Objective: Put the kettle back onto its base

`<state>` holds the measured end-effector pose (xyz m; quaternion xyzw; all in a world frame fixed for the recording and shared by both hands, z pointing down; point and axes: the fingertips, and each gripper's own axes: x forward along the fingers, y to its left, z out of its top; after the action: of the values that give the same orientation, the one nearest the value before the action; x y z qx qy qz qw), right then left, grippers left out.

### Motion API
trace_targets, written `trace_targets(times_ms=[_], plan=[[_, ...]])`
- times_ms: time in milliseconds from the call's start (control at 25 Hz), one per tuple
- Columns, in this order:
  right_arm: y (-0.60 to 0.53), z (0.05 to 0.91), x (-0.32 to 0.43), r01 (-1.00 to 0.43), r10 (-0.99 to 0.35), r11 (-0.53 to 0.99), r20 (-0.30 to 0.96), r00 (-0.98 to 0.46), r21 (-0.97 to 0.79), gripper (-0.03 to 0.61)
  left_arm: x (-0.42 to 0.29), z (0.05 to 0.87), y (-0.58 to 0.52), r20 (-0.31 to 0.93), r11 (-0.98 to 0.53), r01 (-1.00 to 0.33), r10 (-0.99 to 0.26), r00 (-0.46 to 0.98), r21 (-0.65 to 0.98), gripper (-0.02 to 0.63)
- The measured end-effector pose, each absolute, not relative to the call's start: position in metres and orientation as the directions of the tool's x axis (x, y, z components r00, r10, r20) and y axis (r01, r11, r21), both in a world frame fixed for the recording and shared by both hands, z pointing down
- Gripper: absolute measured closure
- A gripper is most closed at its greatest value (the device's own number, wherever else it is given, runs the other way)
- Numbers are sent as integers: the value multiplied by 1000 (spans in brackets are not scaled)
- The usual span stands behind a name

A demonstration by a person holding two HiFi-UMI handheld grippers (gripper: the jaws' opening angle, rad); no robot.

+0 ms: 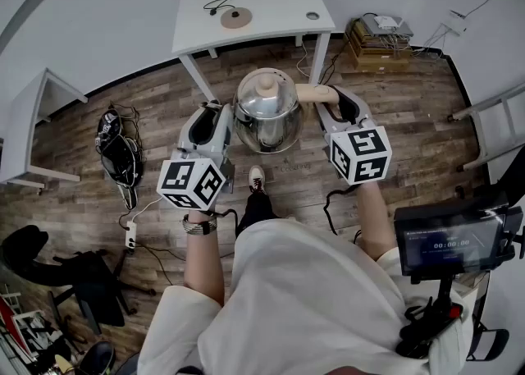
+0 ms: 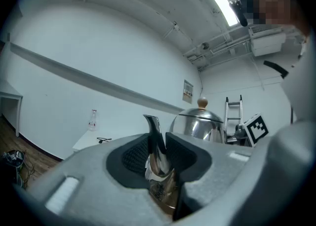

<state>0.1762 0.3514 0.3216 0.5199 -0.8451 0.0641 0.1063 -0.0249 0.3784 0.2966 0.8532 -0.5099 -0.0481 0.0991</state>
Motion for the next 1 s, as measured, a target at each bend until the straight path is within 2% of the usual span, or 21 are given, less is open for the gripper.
trace_targets(times_ms=[440,1000], plan=[[344,336,176,-891,-862,453,249,-441,-11,437,-25,309,371,22,-458,-862,-881,474,219,506],[221,332,136,-899,-861,436,274,-428,-34,436,-65,305,245,35,-479,-848,-866,499,228,506]])
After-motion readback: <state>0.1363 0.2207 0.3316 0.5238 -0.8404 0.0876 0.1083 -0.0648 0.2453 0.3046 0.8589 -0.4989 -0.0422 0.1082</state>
